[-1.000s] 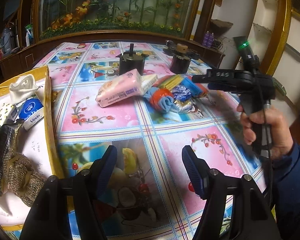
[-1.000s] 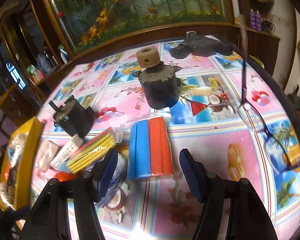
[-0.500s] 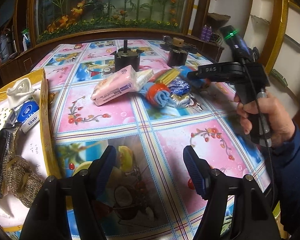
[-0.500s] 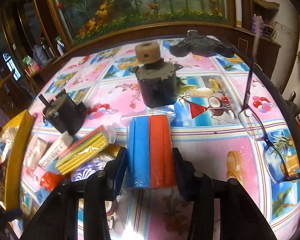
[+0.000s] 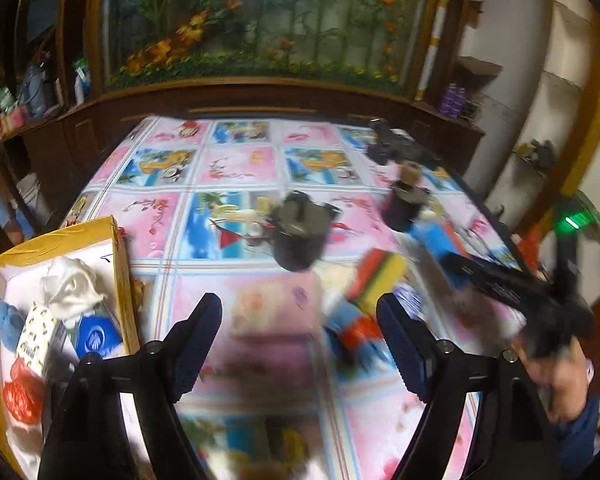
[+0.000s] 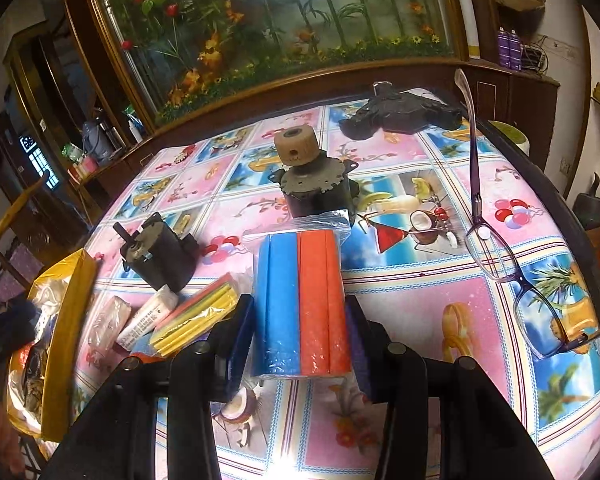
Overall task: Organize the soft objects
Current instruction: 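Grasp the blue-and-red wrapped sticks with the right tool while the left grasps the pink tissue pack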
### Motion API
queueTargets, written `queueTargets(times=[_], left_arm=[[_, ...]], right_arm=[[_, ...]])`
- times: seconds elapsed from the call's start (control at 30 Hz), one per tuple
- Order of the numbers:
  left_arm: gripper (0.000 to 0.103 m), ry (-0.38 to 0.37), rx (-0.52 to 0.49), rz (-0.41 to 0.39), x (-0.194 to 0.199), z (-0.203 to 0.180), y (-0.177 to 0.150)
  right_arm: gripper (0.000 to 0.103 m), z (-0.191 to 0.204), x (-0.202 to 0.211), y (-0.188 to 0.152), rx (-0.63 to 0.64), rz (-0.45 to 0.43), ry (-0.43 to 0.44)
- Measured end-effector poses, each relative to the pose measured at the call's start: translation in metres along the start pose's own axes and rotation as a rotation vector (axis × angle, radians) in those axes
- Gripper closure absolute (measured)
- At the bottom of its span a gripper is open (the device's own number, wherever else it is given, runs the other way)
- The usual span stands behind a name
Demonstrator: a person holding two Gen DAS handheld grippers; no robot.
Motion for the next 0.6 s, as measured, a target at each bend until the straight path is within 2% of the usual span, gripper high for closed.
queueTargets(times=[0.17, 0.33, 0.43, 0.6], left_arm=[[0.024, 0.012, 0.112, 0.114, -0.062, 0.028, 0.014], [0.024, -0.014, 0.197, 0.188, -0.097, 0.039, 0.005], [0.024, -0.09, 0.226, 0.241, -0.1, 0.029, -0.012], [0.024, -0.15, 0.133, 0.255, -0.072, 0.003, -0.043]], right_arm=[[0.056, -0.003, 0.0, 0.001, -0.019, -0.001, 0.012], [0.056, -0.003, 0.0, 0.0, -0.026, 0.004, 0.022], [0.056, -0.003, 0.002, 0.001, -0.028, -0.002, 0.023], [0.056, -0.001, 0.004, 0.001, -0.032, -0.001, 0.038]])
Point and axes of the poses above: each gripper's, at about its wrist camera, not at the fingertips, and x roughly against the way its jaws point, z to its left, y to its top, the point moved 8 cm from there along -x, roughly the way its jaws point, and after that the axes turned 1 degree about -z, right-handed, at the moved point
